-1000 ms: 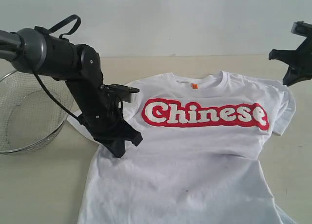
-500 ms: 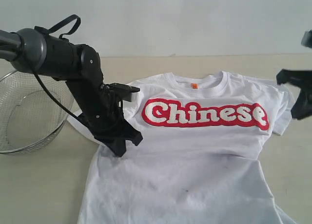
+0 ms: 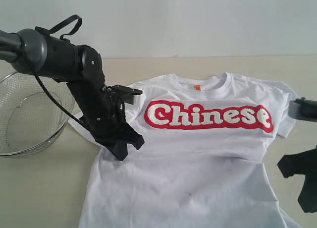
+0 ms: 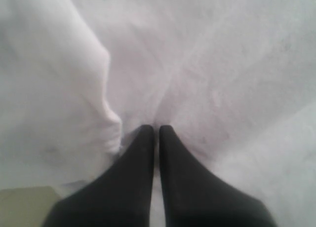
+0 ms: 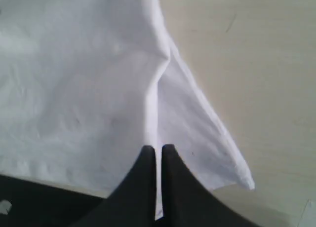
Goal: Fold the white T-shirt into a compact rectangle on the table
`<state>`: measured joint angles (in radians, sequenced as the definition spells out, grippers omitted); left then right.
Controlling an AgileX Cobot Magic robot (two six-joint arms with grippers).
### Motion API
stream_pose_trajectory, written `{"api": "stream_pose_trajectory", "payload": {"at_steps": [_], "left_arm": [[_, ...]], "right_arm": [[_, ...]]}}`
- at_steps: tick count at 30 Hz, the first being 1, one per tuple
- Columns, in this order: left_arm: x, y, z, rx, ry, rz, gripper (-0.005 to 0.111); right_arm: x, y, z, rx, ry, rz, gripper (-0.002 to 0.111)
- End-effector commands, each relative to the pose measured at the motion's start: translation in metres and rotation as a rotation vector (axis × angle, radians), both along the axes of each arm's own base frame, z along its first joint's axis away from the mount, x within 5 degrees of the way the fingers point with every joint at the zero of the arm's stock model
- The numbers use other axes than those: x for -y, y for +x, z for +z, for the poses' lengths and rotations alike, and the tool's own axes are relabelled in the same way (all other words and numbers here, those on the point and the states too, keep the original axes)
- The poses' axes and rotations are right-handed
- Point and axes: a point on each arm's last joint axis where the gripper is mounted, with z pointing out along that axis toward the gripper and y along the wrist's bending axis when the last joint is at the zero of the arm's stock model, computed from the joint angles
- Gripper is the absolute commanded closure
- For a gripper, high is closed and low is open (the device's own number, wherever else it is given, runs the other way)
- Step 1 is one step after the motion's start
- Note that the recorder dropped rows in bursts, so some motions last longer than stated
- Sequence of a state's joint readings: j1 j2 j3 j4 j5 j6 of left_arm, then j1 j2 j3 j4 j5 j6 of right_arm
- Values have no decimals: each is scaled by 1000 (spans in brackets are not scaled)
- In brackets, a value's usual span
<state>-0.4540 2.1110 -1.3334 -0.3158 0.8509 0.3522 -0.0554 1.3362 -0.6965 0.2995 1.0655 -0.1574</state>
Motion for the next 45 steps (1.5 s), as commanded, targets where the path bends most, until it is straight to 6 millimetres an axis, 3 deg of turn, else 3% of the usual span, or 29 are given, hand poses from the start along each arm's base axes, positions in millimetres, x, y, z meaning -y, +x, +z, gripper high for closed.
{"api": "stream_pose_trajectory", "payload": {"at_steps": [1, 3, 8, 16, 39, 45], "left_arm": [[0, 1, 4, 1, -10, 0, 102], [0, 1, 4, 1, -10, 0, 102], [0, 0, 4, -3, -9, -1, 102], [0, 0, 4, -5, -9, -1, 102], [0, 0, 4, -4, -15, 4, 102], [0, 0, 4, -8, -14, 3, 102]], "right_arm": [[-7, -9, -7, -26, -95, 81, 108], [-1, -13, -11, -52, -150, 59, 108], [-6, -21, -24, -55, -93, 72, 108], [-11, -9, -46, -112, -43, 81, 108], [-10, 4, -84, -206, -56, 60, 108], [3, 6, -94, -255, -201, 23, 108]]}}
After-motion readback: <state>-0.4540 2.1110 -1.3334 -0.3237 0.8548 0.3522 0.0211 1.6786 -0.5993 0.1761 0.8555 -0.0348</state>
